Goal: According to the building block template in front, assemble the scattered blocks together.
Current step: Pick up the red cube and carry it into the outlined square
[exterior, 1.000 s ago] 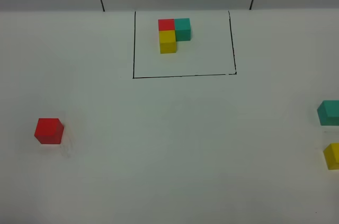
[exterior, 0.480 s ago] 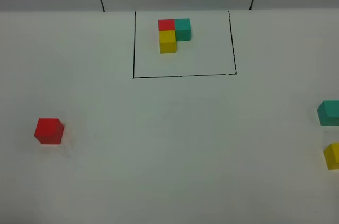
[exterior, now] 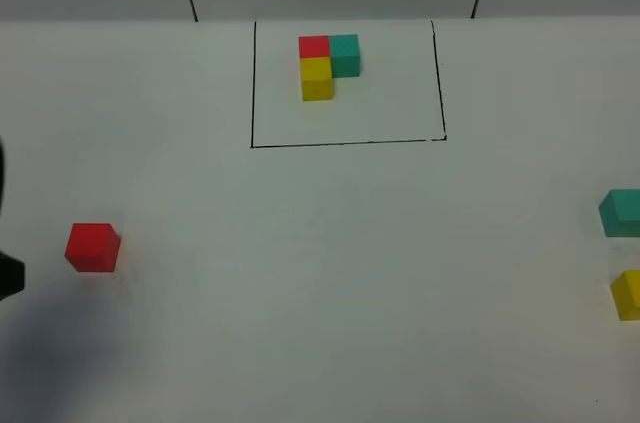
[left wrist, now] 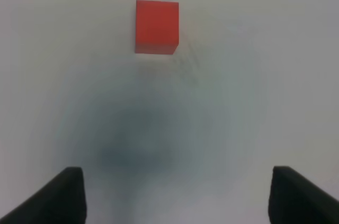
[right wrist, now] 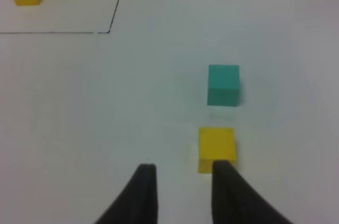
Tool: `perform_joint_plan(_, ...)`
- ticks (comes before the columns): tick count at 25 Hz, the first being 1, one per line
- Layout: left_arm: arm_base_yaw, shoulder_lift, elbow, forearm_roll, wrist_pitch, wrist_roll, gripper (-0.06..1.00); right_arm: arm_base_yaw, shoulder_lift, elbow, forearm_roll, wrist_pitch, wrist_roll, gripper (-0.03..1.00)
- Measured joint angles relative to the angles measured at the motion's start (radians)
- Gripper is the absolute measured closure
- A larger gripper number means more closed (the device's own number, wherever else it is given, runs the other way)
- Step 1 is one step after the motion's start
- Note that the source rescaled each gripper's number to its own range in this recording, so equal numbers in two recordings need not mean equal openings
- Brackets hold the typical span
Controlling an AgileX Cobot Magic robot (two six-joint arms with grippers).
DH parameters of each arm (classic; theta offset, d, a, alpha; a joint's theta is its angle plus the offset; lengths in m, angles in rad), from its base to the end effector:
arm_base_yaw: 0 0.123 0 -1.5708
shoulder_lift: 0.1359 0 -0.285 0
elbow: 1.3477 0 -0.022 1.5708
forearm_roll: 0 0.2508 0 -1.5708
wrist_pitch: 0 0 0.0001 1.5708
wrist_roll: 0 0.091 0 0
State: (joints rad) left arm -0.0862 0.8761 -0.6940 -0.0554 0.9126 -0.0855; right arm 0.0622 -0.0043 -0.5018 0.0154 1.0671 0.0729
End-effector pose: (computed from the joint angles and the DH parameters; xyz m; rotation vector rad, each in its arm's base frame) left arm 0.1483 -0.0168 0.2859 -0.0265 2.5817 -0.1331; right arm -0.0060 0.0009 0.2773 0.0101 2.0460 0.1028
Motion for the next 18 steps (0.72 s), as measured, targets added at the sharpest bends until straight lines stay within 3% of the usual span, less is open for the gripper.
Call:
perform_joint_plan(8,0.0,0.537,-0.179,0.003,-0.024,0.067,0.17,0.0,0.0,0.0,0.0,0.0,0.001,0.97)
perform_joint_plan(18,0.009,0.734,-0.194,0.03,-0.117,0.069,0.16,0.0,0.0,0.0,0.0,0.0,0.001,0.97)
